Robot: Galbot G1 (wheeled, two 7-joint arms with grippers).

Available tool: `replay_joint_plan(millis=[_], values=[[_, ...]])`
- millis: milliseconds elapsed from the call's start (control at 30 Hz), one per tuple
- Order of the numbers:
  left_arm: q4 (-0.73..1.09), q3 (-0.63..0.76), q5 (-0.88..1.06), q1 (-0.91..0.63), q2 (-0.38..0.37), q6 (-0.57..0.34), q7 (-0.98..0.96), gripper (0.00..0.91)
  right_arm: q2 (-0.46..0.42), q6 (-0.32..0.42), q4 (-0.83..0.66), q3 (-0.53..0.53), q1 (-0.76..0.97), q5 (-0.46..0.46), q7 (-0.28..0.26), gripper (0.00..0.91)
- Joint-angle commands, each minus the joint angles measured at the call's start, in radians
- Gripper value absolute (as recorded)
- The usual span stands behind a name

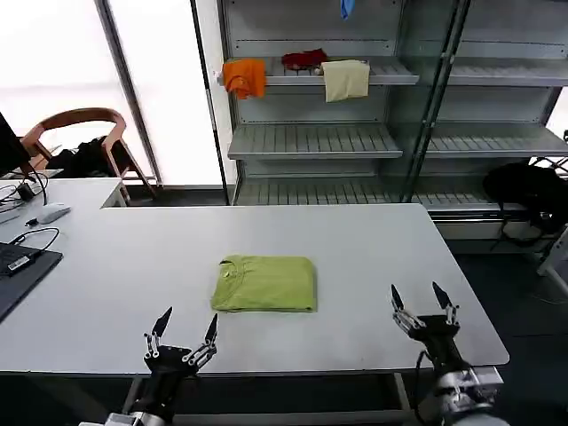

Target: Fold and organize the clothes.

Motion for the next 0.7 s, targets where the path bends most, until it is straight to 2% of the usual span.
replay_joint_plan(millis=[33, 200, 367, 700], values=[[0.013, -0.01, -0.012, 0.102, 0.013, -0.125, -0.07, 0.907, 0.008, 0.3, 0.063, 0.09, -0.374, -0.148, 0.029, 0.907], [0.015, -0.022, -0.016, 0.156, 0.034, -0.164, -0.115, 0.907, 0.018, 0.356, 0.054, 0.067, -0.414, -0.181, 0.029, 0.907], [0.01, -0.023, -0.015, 0.173, 0.032, -0.166, -0.125, 0.907, 0.027, 0.407, 0.052, 0.054, -0.426, -0.209, 0.028, 0.907], [-0.003, -0.025, -0.016, 0.19, 0.033, -0.165, -0.128, 0.907, 0.034, 0.441, 0.033, 0.06, -0.432, -0.23, 0.049, 0.907]])
